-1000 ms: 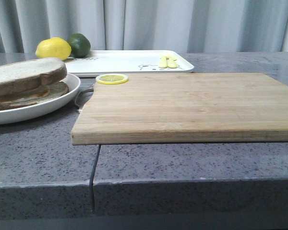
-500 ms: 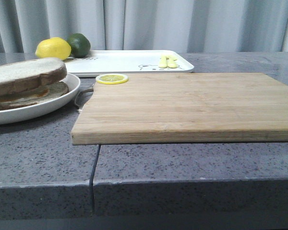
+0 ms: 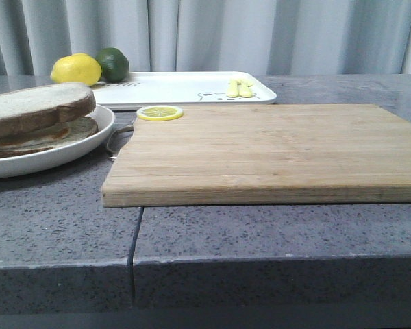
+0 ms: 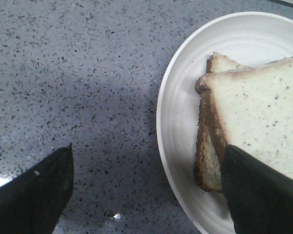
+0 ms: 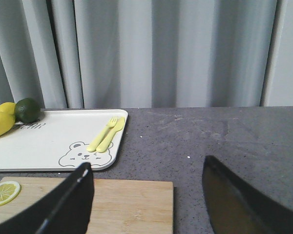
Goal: Place bread and move sandwich to tray
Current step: 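Grip the white plate rim with the left gripper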
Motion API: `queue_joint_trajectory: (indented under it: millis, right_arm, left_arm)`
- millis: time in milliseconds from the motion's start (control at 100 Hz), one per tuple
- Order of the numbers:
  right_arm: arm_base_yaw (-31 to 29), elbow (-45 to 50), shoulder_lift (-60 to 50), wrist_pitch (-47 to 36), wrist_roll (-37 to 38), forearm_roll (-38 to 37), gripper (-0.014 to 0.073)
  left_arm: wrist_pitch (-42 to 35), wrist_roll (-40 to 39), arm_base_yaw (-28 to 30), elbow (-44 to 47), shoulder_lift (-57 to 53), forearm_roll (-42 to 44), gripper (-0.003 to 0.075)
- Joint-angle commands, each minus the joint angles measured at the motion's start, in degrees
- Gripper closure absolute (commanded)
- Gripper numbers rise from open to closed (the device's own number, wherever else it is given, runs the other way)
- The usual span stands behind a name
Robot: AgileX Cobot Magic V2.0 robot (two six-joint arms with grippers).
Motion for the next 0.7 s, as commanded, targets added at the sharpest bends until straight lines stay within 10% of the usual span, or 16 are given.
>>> queue_joint_trajectory:
  millis: [0, 690]
  right_arm:
    - [-0.5, -1.6, -0.1, -4.7, 0.0, -0.1, 0.0106]
    - [-0.5, -1.6, -0.1, -4.7, 0.0, -0.1, 0.0106]
  left_arm:
    - [-3.4, -0.6, 0.2, -2.0, 0.6, -1.2, 0.0156]
    - [-6.5, -0.6, 0.2, -1.8, 10.0, -3.6, 0.0157]
